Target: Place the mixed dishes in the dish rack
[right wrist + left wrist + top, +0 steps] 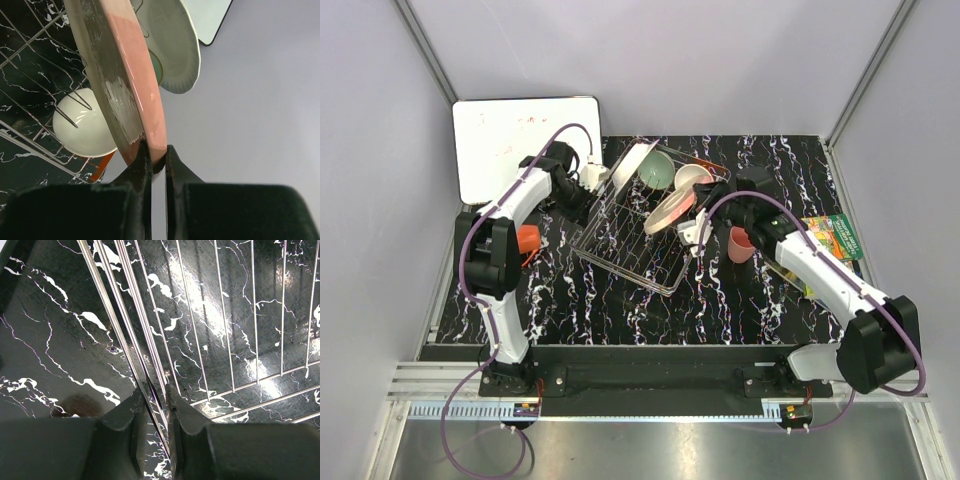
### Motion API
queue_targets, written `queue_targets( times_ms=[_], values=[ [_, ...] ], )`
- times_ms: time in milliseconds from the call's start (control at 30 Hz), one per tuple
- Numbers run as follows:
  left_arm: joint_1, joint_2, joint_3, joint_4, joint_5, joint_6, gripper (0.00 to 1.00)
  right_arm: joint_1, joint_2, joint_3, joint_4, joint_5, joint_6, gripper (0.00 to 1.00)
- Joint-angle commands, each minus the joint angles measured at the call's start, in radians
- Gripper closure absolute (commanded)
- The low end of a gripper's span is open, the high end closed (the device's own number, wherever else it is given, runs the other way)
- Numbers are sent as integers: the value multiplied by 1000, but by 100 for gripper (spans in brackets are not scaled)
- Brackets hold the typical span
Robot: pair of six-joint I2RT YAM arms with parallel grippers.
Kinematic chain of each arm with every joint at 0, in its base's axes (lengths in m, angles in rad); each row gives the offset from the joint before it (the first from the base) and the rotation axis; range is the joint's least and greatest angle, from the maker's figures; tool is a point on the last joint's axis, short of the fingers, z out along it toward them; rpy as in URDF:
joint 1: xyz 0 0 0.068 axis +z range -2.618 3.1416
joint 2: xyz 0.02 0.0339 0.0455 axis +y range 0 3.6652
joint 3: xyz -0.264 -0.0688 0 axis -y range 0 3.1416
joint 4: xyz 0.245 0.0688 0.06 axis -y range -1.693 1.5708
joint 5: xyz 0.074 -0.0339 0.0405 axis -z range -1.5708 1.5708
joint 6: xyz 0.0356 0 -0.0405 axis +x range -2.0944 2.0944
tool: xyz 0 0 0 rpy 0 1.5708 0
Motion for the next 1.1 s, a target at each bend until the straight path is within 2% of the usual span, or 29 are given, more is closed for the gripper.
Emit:
queue_targets(
  times_ms=[0, 267, 567, 1067],
  values=[
    [-5, -13, 23, -31, 36, 13, 79, 20, 11, 149, -2, -46, -92, 100],
    [6, -6, 40, -42, 28, 26, 79, 78, 85, 281, -184, -54, -242, 100],
    [12, 0, 48, -49, 28, 26, 79, 86, 113, 287, -190, -61, -241, 100],
    [29, 15, 45, -51, 50, 30, 80, 6, 266, 364, -146, -138, -230, 100]
  ],
)
